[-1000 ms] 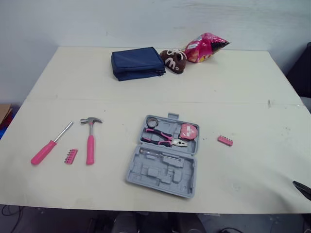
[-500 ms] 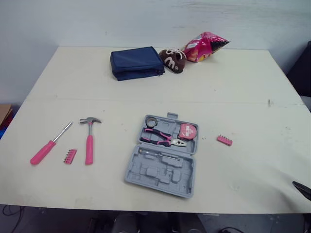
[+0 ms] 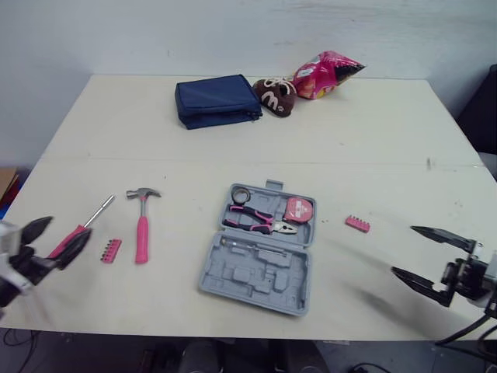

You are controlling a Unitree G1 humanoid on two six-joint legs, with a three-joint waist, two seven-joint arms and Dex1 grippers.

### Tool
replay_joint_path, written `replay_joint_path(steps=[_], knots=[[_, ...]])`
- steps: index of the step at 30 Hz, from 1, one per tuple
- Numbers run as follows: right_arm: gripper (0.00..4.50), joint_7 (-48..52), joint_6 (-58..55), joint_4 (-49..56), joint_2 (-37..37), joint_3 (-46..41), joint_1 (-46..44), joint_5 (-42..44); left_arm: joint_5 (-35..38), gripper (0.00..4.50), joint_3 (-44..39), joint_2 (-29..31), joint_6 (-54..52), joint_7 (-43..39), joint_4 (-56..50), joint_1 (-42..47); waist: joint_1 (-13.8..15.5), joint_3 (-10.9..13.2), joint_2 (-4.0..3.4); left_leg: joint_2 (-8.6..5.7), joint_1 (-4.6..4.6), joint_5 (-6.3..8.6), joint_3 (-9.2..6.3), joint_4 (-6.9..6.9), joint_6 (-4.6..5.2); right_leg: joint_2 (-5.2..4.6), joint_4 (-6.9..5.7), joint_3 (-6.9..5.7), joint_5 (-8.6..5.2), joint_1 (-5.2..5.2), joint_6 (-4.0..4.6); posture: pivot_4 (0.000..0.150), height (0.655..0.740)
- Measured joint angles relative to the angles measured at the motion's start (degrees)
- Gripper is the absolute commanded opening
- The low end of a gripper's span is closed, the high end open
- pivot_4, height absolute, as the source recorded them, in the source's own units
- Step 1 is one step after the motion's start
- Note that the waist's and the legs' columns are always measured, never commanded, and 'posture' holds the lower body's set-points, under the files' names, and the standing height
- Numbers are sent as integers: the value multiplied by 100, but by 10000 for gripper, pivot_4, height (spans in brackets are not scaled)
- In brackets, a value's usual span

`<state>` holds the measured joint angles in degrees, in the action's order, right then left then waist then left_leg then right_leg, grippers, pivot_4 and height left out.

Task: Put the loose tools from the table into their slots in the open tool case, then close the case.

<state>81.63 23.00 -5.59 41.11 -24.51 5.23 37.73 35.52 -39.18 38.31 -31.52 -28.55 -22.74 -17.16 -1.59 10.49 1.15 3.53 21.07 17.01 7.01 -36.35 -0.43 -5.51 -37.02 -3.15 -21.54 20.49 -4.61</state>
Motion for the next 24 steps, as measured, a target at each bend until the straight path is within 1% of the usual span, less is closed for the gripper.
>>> replay_joint_path(steps=[4,6,9,11,13,16,19,24], knots=[[45000,-118,-264,481,-38,248,-69,-2,59,44730,378,-171,-1006,957,-707,352,11,2,5,0,2,-1,-4,-3,-1,5,2,0,0,-2,0,1500,7400],[45000,-137,-367,627,-90,411,-150,-2,90,44730,600,-399,-1587,1565,-974,749,20,2,5,-1,1,-2,-5,-10,1,5,1,0,1,-7,-1,1500,7400],[45000,-167,-530,892,-145,644,-199,-2,86,44730,1121,-1065,-2417,2531,-1343,1255,22,2,5,-3,5,-12,-6,-21,-15,5,2,1,5,-13,-9,1500,7400],[45000,-165,-567,1006,-172,729,-187,-3,10,44730,1472,-1419,-2884,3027,-1484,1421,23,6,13,-1,11,-13,-7,-33,-19,11,2,1,5,-12,-10,1500,7400],[45000,-162,-568,1014,-183,797,-173,-10,-137,44730,1732,-1467,-3188,3326,-1535,1594,10,9,20,3,12,-17,-8,-44,-25,17,0,1,5,-11,-9,1500,7400],[45000,-168,-562,1030,-248,835,-139,-35,-424,44730,1886,-1575,-3428,3676,-1597,1841,5,9,19,4,12,-17,-7,-56,-25,17,-7,4,5,-12,-9,1500,7400],[45000,-185,-536,1188,-339,849,-138,-54,-685,44730,2106,-1628,-3566,3834,-1574,1993,16,9,20,3,13,-16,-7,-62,-27,17,-8,5,5,-13,-9,1500,7400],[45000,-217,-524,1436,-441,896,-191,-51,-1051,44730,2345,-1921,-3827,4040,-1311,2493,44,11,22,3,16,-14,-7,-66,-29,17,-7,5,5,-13,-9,1500,7400]])
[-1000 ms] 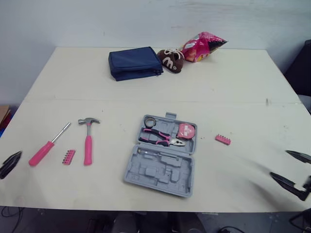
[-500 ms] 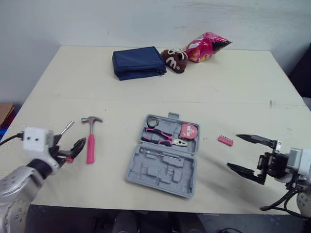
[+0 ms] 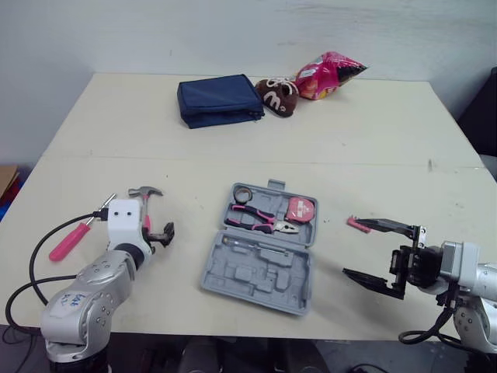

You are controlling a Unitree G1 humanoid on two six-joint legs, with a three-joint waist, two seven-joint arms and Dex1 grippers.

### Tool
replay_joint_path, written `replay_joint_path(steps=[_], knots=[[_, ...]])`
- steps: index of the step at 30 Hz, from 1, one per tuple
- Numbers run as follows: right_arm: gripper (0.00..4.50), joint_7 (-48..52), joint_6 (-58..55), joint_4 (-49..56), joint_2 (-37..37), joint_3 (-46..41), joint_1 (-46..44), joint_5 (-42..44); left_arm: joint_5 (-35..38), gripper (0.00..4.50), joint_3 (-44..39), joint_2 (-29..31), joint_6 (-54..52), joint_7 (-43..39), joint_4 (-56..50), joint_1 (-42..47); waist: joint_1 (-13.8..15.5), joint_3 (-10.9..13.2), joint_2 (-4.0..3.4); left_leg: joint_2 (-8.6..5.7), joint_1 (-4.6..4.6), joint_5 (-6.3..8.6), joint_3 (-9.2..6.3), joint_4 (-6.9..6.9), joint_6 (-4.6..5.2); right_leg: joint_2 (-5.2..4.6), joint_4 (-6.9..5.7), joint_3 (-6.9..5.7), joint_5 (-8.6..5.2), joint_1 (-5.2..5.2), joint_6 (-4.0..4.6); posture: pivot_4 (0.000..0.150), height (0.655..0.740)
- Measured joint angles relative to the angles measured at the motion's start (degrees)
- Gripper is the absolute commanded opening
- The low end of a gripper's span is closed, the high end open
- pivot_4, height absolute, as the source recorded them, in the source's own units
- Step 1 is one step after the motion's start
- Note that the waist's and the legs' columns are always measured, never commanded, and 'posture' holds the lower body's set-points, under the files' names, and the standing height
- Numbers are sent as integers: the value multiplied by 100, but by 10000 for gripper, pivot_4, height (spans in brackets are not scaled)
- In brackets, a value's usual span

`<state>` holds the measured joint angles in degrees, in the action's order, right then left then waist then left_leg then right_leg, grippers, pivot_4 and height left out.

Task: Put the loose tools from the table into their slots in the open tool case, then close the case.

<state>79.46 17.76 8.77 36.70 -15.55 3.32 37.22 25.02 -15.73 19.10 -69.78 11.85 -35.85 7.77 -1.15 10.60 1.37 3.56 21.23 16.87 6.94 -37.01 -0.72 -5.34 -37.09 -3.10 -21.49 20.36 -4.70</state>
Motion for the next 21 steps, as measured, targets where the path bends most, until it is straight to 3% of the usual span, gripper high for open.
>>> replay_joint_path(steps=[6,15,18,21], knots=[[45000,87,175,-31,-137,97,38,-44,-385,44730,93,-286,-239,128,477,530,69,1,2,0,2,0,3,-5,0,1,0,1,0,1,0,1500,7400],[45000,158,493,-268,-139,95,192,-149,-689,44730,-230,-503,-1031,114,77,522,72,-1,-2,2,-8,0,9,-4,-3,4,-4,8,0,0,0,1500,7400],[45000,185,597,-364,-138,75,223,-146,-724,36754,-321,-501,-1101,10,34,492,69,-3,-6,2,-10,0,8,-5,-5,5,-5,8,0,0,0,1500,7400],[45000,183,613,-390,-138,56,256,-145,-738,23907,-305,-501,-1068,-87,144,568,71,-6,-10,2,-13,-1,9,-5,-7,4,-8,9,0,-1,0,1500,7400]])
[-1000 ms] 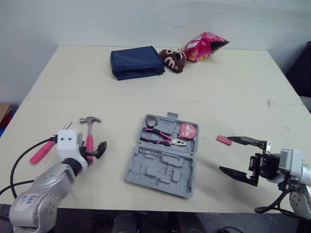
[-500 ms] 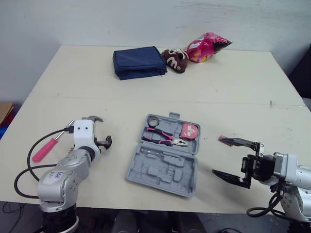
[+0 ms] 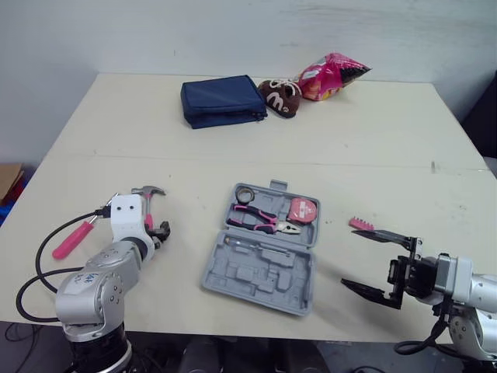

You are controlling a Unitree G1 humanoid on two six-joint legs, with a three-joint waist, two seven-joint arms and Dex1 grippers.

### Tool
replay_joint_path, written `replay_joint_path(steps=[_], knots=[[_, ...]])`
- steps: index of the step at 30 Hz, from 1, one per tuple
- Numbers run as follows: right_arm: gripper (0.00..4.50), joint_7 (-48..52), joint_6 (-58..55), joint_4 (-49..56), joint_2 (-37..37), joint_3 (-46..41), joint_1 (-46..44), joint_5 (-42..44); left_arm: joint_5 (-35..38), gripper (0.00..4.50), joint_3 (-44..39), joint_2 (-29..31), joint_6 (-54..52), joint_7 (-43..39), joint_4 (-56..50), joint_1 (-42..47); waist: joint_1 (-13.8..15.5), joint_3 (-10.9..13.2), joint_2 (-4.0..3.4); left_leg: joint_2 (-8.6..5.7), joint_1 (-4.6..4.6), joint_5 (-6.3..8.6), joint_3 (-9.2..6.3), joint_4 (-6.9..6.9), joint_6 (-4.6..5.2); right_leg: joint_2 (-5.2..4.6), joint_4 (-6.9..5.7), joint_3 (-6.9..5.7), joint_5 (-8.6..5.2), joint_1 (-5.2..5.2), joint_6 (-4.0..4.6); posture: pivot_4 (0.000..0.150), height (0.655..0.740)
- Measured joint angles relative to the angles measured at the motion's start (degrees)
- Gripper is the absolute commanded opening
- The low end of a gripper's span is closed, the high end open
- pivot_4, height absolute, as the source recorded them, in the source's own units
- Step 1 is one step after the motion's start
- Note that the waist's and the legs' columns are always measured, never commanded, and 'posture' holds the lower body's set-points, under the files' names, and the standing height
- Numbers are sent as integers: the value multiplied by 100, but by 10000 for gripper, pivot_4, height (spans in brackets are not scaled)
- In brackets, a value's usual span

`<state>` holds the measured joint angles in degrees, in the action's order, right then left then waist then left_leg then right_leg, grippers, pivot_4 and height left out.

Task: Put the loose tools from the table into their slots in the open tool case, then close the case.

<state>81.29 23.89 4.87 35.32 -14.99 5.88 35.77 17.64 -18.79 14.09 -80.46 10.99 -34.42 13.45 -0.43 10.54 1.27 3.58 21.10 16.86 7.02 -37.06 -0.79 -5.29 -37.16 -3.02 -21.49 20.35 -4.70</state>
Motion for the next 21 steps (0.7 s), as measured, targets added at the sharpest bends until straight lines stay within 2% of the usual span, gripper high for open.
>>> replay_joint_path(steps=[4,10,13,16,18,21], knots=[[45000,-4,0,-25,3,-32,35,1,-170,6341,111,-18,123,-40,219,122,17,-5,-8,-1,-3,-1,0,-1,-1,0,-6,1,0,-1,0,1500,7400],[45000,-105,-21,-10,10,-66,101,-3,-255,5785,63,-121,216,-87,348,137,23,-27,-45,-1,-6,-1,0,-1,-1,-1,-9,2,0,-3,0,1500,7400],[45000,-141,-14,-7,10,-68,164,-27,-228,5785,-49,-122,701,-326,393,-18,22,-27,-46,-1,-4,-3,0,-1,-5,0,-14,1,0,1,1,1500,7400],[45000,-178,20,-12,10,-79,208,-67,22,5785,-347,51,1511,-1053,616,-127,29,-6,-10,0,9,-5,-1,-1,-7,0,-19,-2,-1,15,2,1500,7400],[45000,-217,94,-18,10,-100,194,-119,253,5785,-384,484,2062,-1782,626,-132,31,10,18,1,16,-4,-2,0,-10,0,-15,-4,-2,18,4,1500,7400],[45000,-256,109,-19,15,-104,139,-171,702,5785,-376,1234,2498,-2870,636,29,31,11,19,-2,18,-1,1,0,-8,-4,-4,-3,-2,15,4,1500,7400]])
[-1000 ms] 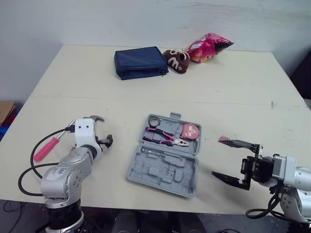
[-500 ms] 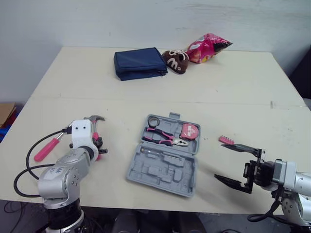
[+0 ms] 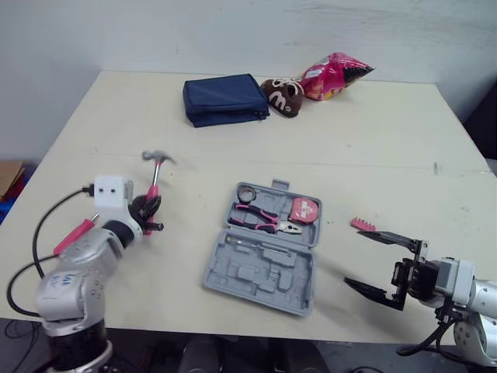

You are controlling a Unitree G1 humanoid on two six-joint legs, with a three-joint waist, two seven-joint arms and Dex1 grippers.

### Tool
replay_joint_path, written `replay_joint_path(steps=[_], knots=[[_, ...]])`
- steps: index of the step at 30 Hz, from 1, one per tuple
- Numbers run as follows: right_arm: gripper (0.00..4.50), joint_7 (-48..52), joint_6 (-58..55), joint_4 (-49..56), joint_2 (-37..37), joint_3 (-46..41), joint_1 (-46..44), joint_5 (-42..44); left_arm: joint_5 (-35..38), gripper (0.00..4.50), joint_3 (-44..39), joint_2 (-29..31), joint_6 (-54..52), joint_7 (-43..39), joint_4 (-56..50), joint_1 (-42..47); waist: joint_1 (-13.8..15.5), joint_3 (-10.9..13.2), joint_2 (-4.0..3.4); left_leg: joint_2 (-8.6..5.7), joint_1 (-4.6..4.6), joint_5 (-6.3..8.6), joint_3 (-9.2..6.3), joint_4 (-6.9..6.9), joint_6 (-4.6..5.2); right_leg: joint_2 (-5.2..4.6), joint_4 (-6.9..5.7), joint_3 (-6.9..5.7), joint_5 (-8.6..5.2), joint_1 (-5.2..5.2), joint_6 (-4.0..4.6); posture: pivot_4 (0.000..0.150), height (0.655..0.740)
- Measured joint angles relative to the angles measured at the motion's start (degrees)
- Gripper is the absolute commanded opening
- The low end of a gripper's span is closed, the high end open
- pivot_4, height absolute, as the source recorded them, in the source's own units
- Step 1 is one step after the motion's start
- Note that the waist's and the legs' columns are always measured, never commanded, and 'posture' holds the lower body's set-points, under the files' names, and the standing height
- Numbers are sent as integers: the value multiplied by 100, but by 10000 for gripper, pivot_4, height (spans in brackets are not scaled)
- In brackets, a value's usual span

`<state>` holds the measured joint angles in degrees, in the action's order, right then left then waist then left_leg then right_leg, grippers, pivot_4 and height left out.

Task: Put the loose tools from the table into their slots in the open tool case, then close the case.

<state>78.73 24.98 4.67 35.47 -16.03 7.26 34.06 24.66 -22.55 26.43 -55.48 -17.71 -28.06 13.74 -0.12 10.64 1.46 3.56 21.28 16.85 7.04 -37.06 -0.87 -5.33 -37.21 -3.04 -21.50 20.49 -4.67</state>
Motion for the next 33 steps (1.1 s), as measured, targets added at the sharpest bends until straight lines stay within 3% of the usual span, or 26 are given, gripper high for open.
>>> replay_joint_path(steps=[4,8,13,17,21,25,33], knots=[[45000,-31,-1,-8,77,0,-92,-79,348,5784,418,860,803,-1563,100,208,5,1,-1,0,0,1,0,1,2,1,8,-2,0,-3,0,1500,7400],[45000,-183,-148,79,272,-4,-207,-92,467,5784,1399,1610,1627,-3368,250,573,1,3,-4,1,0,0,2,5,2,3,10,-1,0,-2,0,1500,7400],[45000,-328,-456,457,484,-21,-145,-71,416,5784,2525,2051,2482,-5058,367,1275,-11,7,-14,2,1,-1,6,4,4,9,10,3,0,-1,0,1500,7400],[45000,-441,-800,922,592,-40,248,33,-129,5784,3606,2327,2547,-5638,486,1830,4,9,-16,6,2,-1,4,0,5,28,10,12,0,0,-1,1500,7400],[45000,-527,-1022,1277,650,-59,558,69,-1019,5784,4626,2067,2544,-5579,747,2253,14,11,-12,12,9,1,3,-8,12,74,18,31,4,-1,-9,1500,7400],[45000,-598,-1106,1336,648,-89,772,77,-1421,5784,5087,2064,2245,-5586,820,2487,-10,11,-12,23,9,0,5,-6,12,74,16,37,4,5,-7,1500,7400],[45000,-578,-855,1287,435,-233,1124,26,-1968,5784,5515,1461,1982,-5362,1096,2769,9,12,-13,22,10,-2,3,-11,12,73,11,36,3,5,-6,1500,7400]])
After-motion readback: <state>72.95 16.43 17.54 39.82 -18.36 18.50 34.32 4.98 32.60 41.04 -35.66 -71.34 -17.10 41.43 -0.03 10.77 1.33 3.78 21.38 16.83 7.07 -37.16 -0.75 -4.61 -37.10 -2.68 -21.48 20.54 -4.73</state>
